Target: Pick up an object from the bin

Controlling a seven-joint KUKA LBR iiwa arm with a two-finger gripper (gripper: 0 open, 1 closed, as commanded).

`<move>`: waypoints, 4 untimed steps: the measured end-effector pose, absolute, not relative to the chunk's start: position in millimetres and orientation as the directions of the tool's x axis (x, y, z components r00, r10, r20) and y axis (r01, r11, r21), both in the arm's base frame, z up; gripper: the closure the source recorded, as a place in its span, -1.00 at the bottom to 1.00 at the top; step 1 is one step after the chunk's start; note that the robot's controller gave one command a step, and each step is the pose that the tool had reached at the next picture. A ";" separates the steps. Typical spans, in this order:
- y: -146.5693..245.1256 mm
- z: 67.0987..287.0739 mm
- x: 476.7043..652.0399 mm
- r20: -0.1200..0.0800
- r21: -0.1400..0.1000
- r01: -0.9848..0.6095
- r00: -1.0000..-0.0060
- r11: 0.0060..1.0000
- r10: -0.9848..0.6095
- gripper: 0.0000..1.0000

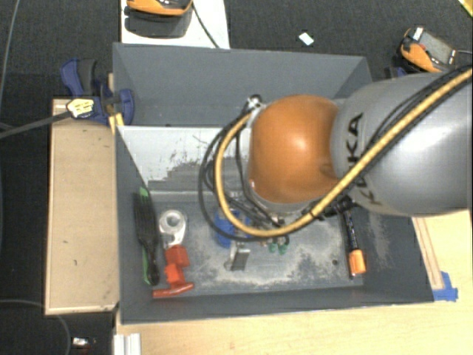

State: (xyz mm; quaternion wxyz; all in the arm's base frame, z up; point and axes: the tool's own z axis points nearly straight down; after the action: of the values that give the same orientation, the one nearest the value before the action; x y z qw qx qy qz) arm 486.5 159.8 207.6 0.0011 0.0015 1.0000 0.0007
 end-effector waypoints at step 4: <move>108.2 99.1 544.3 -0.018 0.004 -0.114 -0.993 0.993 -0.114 1.00</move>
Offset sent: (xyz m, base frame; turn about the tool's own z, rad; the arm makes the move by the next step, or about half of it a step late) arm 0.0333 -0.0045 -0.0159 -0.0265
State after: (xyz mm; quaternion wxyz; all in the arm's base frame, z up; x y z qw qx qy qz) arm 544.3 108.2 99.1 0.0089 -0.0569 0.9983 0.0027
